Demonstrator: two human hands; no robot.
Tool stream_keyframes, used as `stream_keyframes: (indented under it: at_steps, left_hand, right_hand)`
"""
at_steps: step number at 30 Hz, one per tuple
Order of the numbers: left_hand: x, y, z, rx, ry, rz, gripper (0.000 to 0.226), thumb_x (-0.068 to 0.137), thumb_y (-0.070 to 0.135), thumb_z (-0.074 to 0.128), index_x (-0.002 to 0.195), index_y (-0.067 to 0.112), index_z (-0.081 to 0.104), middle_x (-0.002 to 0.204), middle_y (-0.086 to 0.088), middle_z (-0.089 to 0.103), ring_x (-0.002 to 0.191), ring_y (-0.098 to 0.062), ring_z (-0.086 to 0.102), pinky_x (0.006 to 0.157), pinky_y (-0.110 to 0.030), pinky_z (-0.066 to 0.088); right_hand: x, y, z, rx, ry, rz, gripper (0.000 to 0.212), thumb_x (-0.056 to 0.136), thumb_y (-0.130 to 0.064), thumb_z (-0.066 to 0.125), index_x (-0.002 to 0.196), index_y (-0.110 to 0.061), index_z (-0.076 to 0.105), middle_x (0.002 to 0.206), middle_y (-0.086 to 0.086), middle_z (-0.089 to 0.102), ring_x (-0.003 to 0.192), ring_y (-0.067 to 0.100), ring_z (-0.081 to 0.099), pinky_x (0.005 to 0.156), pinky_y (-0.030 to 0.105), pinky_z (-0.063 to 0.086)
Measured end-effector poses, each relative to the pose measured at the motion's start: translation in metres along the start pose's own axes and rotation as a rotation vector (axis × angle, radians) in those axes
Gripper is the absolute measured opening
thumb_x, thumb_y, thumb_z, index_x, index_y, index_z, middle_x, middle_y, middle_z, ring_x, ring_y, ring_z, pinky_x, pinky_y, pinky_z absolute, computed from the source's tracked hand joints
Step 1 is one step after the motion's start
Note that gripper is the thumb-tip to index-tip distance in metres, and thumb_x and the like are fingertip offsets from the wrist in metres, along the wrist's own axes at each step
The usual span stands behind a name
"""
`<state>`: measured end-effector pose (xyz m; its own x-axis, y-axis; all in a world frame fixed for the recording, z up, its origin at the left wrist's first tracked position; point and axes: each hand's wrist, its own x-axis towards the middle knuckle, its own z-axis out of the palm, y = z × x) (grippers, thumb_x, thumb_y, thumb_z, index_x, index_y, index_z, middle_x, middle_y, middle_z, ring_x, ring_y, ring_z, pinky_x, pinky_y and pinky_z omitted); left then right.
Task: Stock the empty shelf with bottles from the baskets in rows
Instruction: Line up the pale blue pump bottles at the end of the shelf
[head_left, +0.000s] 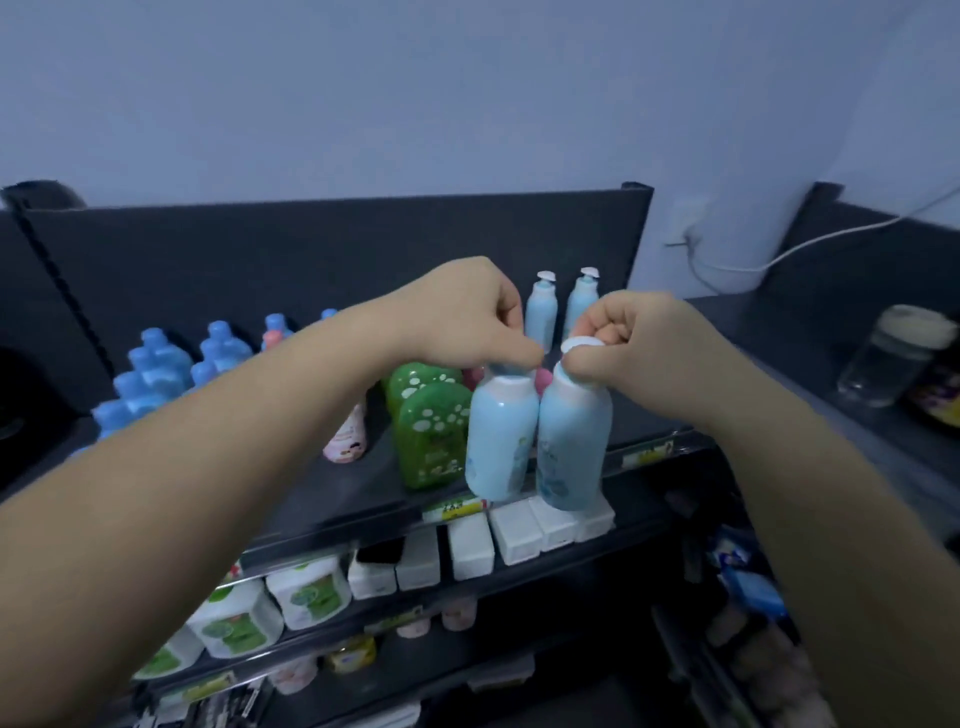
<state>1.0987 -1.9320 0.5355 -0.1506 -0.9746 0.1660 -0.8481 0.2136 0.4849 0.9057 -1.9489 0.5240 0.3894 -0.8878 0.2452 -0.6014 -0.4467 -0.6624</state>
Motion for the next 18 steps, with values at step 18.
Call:
stream_keyframes:
  at_steps: [18]
  left_hand:
    - [0.166, 0.003, 0.01, -0.161, 0.062, 0.149, 0.027, 0.072, 0.034, 0.075, 0.073, 0.007, 0.072, 0.061, 0.006, 0.068, 0.052, -0.004, 0.053, 0.054, -0.022, 0.043]
  right_hand:
    - [0.106, 0.058, -0.053, 0.016, 0.218, 0.123, 0.006, 0.077, -0.021, 0.072, 0.08, -0.018, 0.067, 0.061, -0.01, 0.057, 0.056, 0.006, 0.049, 0.061, 0.026, 0.042]
